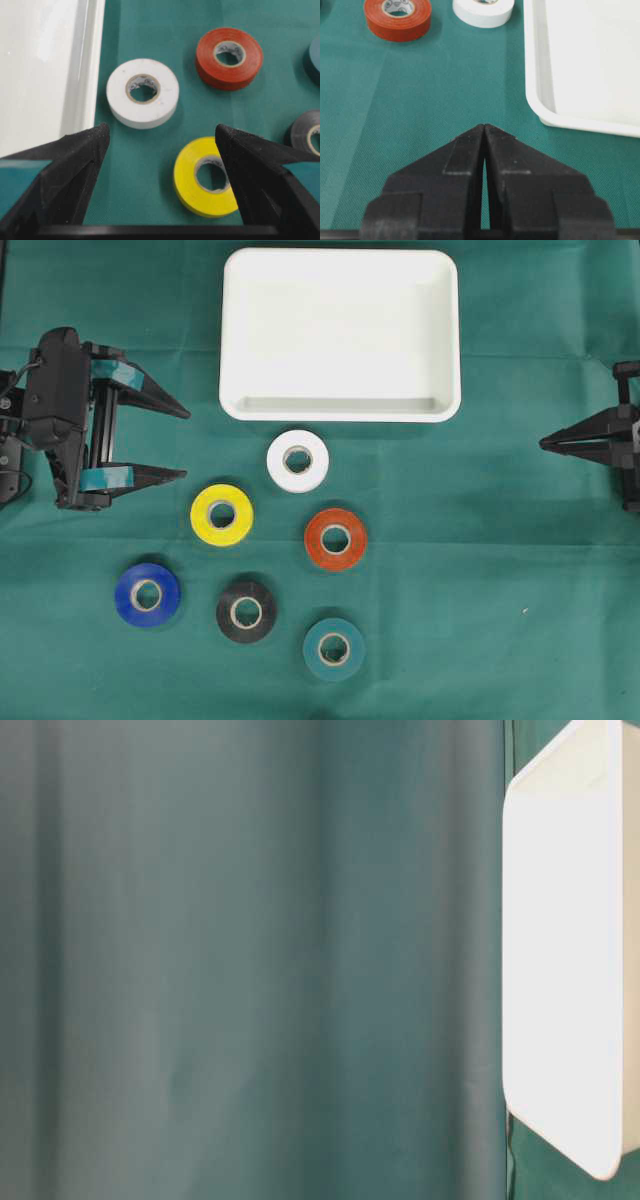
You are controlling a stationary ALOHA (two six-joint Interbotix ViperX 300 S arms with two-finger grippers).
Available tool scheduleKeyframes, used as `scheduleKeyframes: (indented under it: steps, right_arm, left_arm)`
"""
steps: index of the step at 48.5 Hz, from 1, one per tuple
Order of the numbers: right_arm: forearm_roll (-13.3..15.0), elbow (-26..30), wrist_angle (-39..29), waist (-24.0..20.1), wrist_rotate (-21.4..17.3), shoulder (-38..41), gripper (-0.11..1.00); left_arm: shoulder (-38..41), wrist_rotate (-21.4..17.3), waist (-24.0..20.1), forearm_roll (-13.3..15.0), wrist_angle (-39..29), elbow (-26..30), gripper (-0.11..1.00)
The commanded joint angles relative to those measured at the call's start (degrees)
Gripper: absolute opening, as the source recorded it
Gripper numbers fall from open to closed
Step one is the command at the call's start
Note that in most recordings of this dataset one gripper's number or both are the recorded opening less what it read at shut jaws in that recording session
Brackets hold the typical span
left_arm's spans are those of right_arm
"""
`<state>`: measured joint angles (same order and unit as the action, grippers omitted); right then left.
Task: Put the tape into the white case with the left arm.
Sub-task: 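Move the left gripper over the white tape roll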
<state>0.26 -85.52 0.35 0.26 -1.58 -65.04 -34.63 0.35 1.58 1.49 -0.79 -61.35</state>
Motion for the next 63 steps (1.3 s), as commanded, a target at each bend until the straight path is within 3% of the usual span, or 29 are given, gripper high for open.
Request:
scheduleKeyframes:
  steps: [1, 17, 42, 63]
  right_arm:
    - [0.09, 0.62, 0.62, 0.09, -0.09, 0.44, -0.09]
    - [0.09, 0.62, 0.62, 0.0, -0.09, 0.44, -0.09]
    - [0.09, 0.62, 0.62, 0.0, -0.09, 0.35, -0.09]
    - [0.09, 0.53, 0.62, 0.0, -0.09, 0.44, -0.09]
  left_arm:
    - [-0.18, -0.09, 0.18, 0.18, 0.26, 1.49, 1.0]
    - [3.78, 0.0, 0.09, 0.18, 1.14, 2.37, 1.0]
    - [21.01, -0.7, 2.37, 0.09, 0.79, 12.74, 1.0]
    - [29.27, -1.14, 2.37, -0.09, 0.7, 17.67, 1.0]
